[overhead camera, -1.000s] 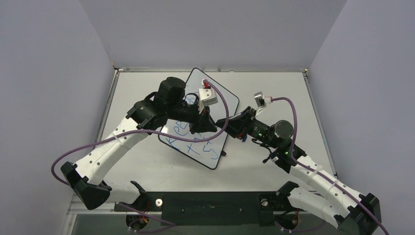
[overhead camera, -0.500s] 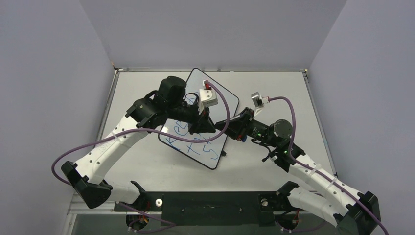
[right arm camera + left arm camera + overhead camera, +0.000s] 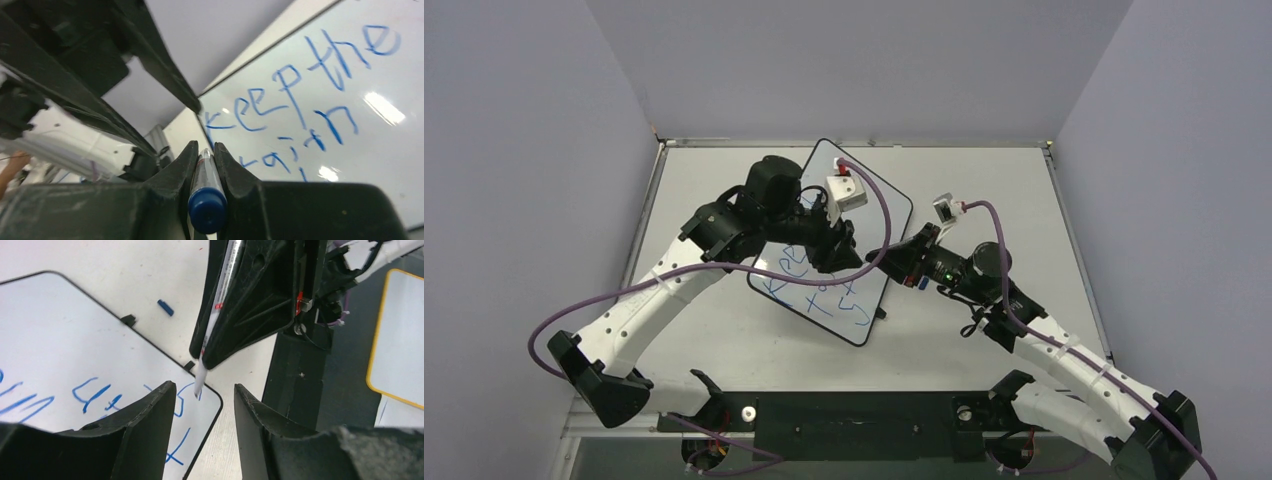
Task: Write a sentence on the whiteboard
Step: Pass from the left arm to the right, then write a sentence on the whiteboard.
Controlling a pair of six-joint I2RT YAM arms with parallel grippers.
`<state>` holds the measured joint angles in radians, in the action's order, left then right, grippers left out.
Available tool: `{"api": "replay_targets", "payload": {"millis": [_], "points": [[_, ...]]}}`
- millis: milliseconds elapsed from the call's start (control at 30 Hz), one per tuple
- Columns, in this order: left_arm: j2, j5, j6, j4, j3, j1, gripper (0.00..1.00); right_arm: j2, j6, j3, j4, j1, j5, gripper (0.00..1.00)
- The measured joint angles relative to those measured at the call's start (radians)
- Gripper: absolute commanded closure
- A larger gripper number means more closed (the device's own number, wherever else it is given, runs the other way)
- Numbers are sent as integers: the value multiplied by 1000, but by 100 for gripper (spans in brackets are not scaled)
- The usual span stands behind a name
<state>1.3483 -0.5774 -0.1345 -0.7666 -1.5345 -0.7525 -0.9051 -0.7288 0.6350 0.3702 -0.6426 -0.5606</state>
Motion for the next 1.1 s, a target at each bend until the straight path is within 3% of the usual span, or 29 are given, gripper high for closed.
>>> {"api": "replay_targets", "payload": {"millis": [300,433,633,867,1100], "points": [[-176,143,135,64,237,146,55,-25,63,-165,-77,0,270,100],[-291,256,189,80,352,223,55,-102,62,-215,-57,0,327,100],[-421,425,222,93,464,245,54,-225,57,-232,27,-8,348,100],[-432,609,278,132,485,304,52,-299,55,-233,88,-35,350,100],[-351,599,402,201,502,393,53,-351,56,-231,117,-60,350,100]]}}
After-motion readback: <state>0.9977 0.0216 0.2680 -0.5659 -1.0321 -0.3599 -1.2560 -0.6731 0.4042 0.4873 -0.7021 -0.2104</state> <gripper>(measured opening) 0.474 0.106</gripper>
